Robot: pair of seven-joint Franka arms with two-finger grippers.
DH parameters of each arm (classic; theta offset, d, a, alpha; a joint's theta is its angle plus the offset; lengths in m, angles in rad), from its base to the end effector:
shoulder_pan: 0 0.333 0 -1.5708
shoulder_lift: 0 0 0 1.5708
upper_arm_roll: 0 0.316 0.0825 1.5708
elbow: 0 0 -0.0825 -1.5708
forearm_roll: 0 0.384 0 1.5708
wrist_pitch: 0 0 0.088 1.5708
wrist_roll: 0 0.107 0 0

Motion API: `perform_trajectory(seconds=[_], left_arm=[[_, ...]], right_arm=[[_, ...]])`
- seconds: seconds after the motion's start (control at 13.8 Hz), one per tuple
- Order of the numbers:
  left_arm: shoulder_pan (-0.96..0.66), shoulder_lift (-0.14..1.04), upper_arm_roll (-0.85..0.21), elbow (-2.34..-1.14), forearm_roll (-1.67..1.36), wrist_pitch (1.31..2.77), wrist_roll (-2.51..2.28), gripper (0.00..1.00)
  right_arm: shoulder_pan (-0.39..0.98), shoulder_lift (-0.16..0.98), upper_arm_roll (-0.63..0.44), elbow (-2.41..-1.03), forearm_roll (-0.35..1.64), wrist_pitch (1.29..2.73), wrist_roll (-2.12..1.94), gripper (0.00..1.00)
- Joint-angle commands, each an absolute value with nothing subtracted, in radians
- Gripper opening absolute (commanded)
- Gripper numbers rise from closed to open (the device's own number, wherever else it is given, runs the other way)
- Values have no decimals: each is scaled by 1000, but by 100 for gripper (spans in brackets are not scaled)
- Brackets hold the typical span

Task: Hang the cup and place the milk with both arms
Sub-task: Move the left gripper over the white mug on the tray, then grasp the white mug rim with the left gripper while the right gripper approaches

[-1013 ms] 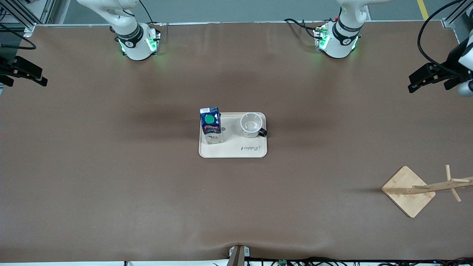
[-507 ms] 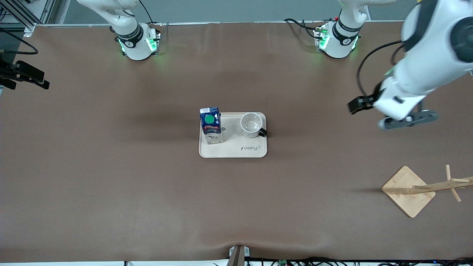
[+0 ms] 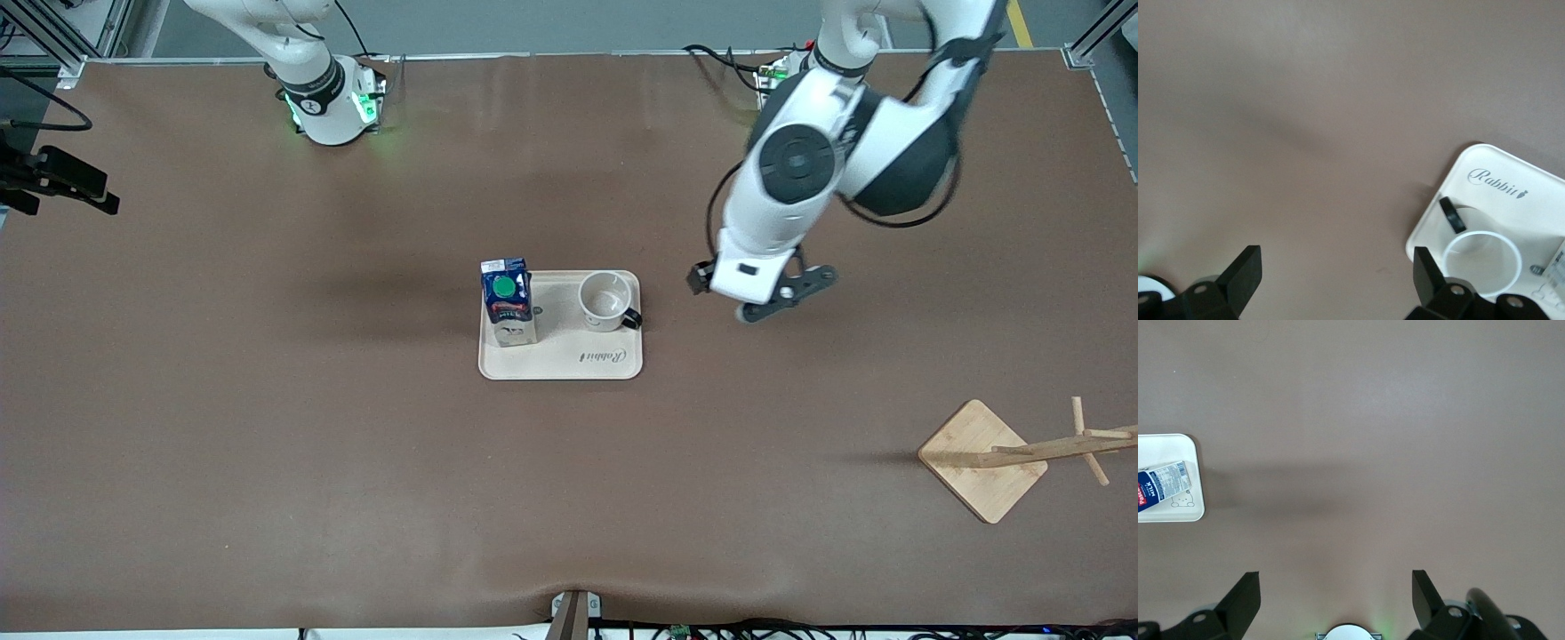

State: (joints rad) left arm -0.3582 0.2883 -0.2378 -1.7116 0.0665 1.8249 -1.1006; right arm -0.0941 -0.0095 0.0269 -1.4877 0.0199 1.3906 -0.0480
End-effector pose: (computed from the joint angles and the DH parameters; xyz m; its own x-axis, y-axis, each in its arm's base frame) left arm 0.5223 -0.3342 0.4115 0.8784 0.4711 -0.0806 0.4573 -0.8775 -0.1447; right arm 0.5315 -0.0333 0.6532 0.9961 -0.0154 -0.0864 -0.0175 -0.9996 -0.0237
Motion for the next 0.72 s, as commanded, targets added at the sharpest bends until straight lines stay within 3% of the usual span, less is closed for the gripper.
perform_trajectory(seconds=[0.0, 0.14, 0.43, 0.65], left_arm=[[-440, 386, -236, -1700, 94, 1917, -1314, 100], [-491, 449, -236, -1698, 104, 1982, -1440, 96], [-557, 555, -236, -1703, 104, 2080, -1600, 78], [-586, 607, -236, -1703, 104, 2137, -1660, 51]], right_arm=[[-118, 8, 40, -1480, 21, 1385, -54, 100], [-118, 23, 40, -1476, 18, 1385, -54, 100], [-101, 84, 43, -1473, 18, 1388, -60, 100], [-107, 161, 43, -1471, 20, 1387, -60, 100]])
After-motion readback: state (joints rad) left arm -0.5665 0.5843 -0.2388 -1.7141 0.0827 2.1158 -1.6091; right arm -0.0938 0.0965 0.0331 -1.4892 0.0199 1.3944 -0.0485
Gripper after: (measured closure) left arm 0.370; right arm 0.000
